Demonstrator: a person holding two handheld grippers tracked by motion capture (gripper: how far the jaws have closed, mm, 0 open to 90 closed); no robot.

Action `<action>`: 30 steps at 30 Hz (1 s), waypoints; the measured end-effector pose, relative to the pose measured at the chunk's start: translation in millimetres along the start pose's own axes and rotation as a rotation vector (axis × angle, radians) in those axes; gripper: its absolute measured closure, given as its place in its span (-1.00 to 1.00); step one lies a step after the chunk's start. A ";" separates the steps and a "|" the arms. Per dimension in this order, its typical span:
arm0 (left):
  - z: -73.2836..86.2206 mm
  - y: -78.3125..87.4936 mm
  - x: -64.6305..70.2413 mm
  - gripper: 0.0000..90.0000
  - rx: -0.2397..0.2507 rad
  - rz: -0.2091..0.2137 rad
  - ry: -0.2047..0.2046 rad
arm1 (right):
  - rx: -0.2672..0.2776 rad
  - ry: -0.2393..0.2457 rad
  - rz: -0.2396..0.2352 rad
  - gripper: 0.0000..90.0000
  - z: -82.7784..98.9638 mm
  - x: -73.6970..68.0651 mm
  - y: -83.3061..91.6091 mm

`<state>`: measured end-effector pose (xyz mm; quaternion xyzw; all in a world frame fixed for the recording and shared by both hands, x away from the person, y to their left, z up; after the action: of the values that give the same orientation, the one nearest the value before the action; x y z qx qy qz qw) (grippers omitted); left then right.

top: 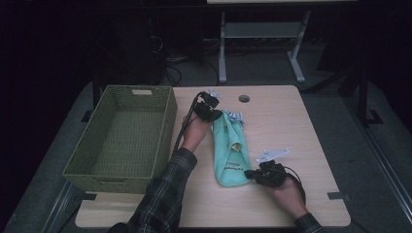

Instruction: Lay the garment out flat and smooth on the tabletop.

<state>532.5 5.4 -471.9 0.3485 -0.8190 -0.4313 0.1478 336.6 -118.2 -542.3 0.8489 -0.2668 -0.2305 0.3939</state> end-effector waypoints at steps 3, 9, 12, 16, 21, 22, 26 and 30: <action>4.8 -3.9 -0.3 0.99 -0.006 0.015 0.017 | 0.002 -0.012 0.004 1.00 2.0 2.7 2.2; 12.4 1.6 15.9 0.63 -0.011 0.060 0.026 | 0.005 -0.010 0.003 1.00 1.8 3.1 1.9; 20.5 10.7 31.4 0.48 -0.016 0.096 -0.003 | 0.003 -0.009 0.005 1.00 1.9 3.1 1.9; 38.3 18.3 54.0 0.40 -0.024 0.138 -0.042 | 0.007 -0.008 0.002 1.00 1.5 3.0 1.6; 63.4 16.3 71.5 0.37 -0.051 0.165 -0.084 | 0.002 -0.010 0.003 1.00 1.5 3.0 1.6; 67.6 14.8 72.8 0.37 -0.060 0.164 -0.099 | 0.003 -0.009 0.003 1.00 1.5 3.2 1.5; 78.6 6.7 78.2 0.37 -0.072 0.175 -0.102 | 0.002 -0.006 0.003 1.00 1.7 3.8 1.5; 88.6 -4.5 82.2 0.39 -0.094 0.175 -0.115 | 0.003 -0.006 0.002 1.00 1.7 4.1 1.4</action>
<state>427.8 -0.3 -532.2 0.2431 -0.8322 -0.4740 0.1538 338.3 -122.5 -542.9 0.8484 -0.2692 -0.2322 0.3921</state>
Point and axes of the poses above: each handheld gripper's, and its own axes: y roughly backward along the jaws, z roughly out of its underside, x roughly to its right, the point moved 10 cm from there along -y, roughly forward along the jaws, and after that the axes turned 8 degrees about -x, right-handed, at the moved point
